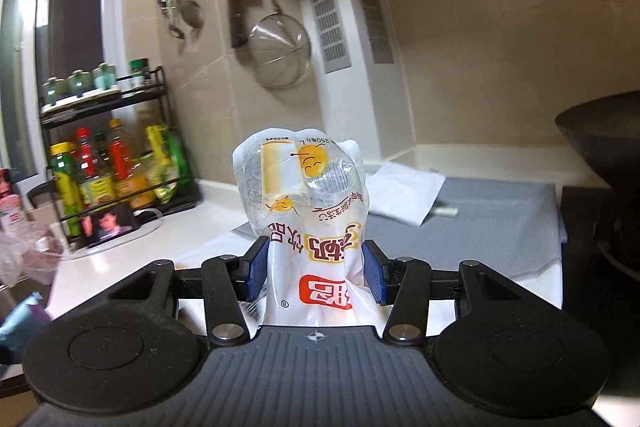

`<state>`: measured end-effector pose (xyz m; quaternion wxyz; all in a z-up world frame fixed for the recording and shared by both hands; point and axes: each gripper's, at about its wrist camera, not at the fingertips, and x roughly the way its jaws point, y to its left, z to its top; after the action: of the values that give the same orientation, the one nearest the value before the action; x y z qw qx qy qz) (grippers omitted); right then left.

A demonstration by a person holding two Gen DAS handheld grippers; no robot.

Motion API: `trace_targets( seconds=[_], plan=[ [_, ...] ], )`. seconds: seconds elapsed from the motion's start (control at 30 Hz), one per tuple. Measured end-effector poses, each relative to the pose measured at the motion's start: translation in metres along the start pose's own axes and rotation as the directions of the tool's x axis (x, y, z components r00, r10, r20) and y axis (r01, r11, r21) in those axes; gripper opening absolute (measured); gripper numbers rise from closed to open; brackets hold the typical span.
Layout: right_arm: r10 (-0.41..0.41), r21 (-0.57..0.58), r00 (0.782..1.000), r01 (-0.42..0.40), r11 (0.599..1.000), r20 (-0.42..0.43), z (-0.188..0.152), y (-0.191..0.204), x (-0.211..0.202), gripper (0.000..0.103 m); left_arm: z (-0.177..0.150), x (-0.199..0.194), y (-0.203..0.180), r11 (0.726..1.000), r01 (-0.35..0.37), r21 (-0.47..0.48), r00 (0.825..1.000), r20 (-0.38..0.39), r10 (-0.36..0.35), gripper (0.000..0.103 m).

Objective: Collect trash
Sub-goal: 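Carry the blue glove and milk pouch down over the trash bin with both tools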

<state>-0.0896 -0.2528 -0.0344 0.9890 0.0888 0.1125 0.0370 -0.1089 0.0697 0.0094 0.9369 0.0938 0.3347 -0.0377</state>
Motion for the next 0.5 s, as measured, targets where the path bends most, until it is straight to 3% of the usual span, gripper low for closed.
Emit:
trace_targets(
  seconds=[0.23, 0.37, 0.5],
  plan=[
    [0.089, -0.055, 0.993, -0.094, 0.994, -0.074, -0.034, 0.036, -0.043, 0.052, -0.03, 0.0, 0.003, 1.0, 0.001, -0.021, 0.999, -0.038, -0.002, 0.035],
    [0.171, -0.03, 0.973, -0.178, 0.984, -0.153, -0.047, 0.053, -0.051, 0.052, -0.042, 0.002, 0.005, 0.999, 0.002, -0.039, 0.998, -0.055, -0.004, 0.035],
    [0.204, -0.048, 0.957, -0.218, 0.975, -0.207, -0.06, 0.073, -0.053, 0.052, -0.048, 0.004, 0.004, 0.999, -0.01, -0.036, 0.998, -0.058, 0.007, 0.035]
  ],
)
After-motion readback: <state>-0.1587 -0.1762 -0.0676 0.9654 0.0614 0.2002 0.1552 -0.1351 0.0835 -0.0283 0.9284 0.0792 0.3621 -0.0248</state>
